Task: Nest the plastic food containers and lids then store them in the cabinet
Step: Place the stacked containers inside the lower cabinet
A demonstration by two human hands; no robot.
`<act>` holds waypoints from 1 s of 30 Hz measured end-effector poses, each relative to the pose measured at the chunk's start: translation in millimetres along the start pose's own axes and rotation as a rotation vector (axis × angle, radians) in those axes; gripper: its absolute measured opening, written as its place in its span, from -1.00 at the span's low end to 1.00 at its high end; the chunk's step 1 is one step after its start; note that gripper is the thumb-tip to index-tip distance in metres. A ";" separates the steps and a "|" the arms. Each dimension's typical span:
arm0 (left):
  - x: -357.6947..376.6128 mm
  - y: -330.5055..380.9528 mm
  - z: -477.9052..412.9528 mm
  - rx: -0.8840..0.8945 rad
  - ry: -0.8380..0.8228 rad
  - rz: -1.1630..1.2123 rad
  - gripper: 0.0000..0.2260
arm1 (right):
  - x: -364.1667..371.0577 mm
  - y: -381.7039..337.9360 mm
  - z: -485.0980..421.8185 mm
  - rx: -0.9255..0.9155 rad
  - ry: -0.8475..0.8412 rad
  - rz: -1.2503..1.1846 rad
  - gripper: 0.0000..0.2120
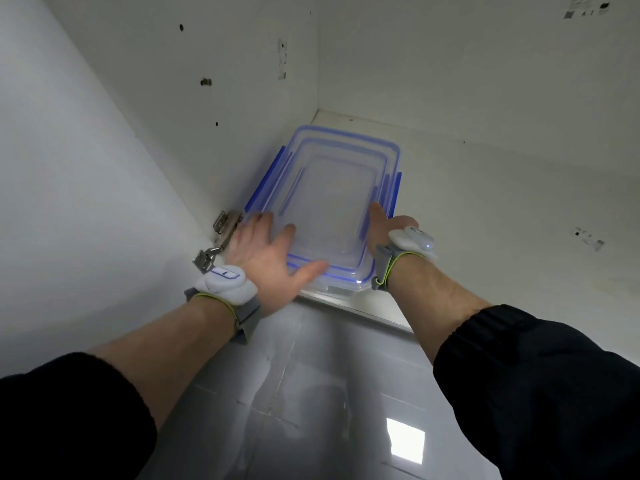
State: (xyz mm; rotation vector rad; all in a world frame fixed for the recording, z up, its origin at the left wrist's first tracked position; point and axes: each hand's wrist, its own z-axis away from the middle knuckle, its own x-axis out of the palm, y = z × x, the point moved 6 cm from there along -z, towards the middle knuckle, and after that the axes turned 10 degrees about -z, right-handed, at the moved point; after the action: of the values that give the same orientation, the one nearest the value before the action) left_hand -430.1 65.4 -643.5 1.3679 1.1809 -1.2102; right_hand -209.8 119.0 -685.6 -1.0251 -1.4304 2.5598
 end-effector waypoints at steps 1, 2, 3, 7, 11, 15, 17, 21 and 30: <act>3.9 0.0 0.4 0.027 -0.037 -0.032 -0.13 | 0.3 -4.7 -2.2 -0.005 -0.003 0.007 -0.49; 7.6 1.4 0.8 0.059 -0.067 -0.066 -0.07 | -2.4 -7.8 -3.8 -0.006 -0.007 0.017 -0.51; 11.2 -1.3 -1.3 0.087 -0.094 -0.104 -0.05 | -1.5 -12.5 -4.9 -0.008 -0.014 0.022 -0.52; 19.1 -7.3 -17.7 0.157 -0.168 -0.144 -0.23 | 2.1 -15.8 -5.3 -0.033 -0.003 -0.040 -0.51; 21.0 -9.1 -28.8 0.168 -0.192 -0.156 -0.29 | 12.0 -1.6 11.2 -0.142 -0.035 -0.145 -0.58; 20.5 -5.9 -45.0 0.130 -0.186 -0.134 -0.30 | 18.4 8.5 22.5 -0.138 -0.130 -0.118 -0.33; 21.0 -6.9 -53.4 0.101 -0.213 -0.128 -0.32 | 22.1 5.7 22.3 -0.149 -0.164 -0.151 -0.25; 22.0 -6.8 -65.3 0.092 -0.300 -0.126 -0.34 | 24.1 -1.4 15.4 -0.158 -0.181 -0.167 -0.29; 24.5 -2.9 -93.6 0.086 -0.311 -0.101 -0.34 | 23.3 -20.0 4.7 -0.174 -0.156 -0.160 -0.39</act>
State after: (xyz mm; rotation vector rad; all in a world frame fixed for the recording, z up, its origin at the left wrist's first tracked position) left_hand -422.2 160.4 -660.3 1.1405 0.9960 -1.4996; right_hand -236.2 134.7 -680.8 -0.7066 -1.7228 2.4836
